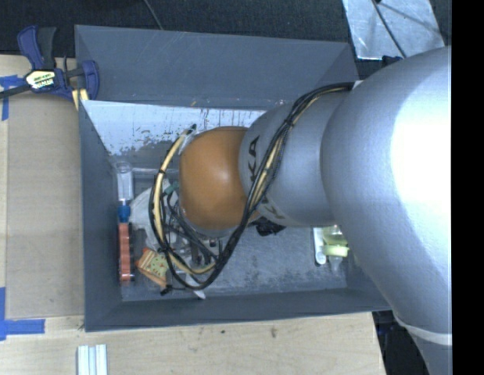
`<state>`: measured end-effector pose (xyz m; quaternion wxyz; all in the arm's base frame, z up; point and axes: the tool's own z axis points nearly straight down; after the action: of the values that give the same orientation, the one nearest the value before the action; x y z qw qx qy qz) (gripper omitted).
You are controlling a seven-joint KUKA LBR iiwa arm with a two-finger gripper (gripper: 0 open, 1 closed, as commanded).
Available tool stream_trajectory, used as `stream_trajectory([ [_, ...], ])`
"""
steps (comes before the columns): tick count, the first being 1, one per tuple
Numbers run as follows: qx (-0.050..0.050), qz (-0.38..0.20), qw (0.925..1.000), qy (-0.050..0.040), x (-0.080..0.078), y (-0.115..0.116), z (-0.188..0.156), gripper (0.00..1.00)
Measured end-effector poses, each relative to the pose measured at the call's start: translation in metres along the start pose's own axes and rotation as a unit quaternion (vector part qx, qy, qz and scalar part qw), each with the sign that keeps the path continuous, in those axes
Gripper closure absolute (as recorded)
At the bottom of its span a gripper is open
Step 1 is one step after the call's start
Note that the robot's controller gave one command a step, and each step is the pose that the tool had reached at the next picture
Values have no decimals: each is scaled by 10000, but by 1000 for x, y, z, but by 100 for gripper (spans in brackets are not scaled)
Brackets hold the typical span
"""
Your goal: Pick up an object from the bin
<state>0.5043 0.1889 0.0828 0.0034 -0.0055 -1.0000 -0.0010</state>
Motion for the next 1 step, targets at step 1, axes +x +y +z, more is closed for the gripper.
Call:
stream_trajectory([
  [1,2,479,9988,-36,-2,1,5,0],
])
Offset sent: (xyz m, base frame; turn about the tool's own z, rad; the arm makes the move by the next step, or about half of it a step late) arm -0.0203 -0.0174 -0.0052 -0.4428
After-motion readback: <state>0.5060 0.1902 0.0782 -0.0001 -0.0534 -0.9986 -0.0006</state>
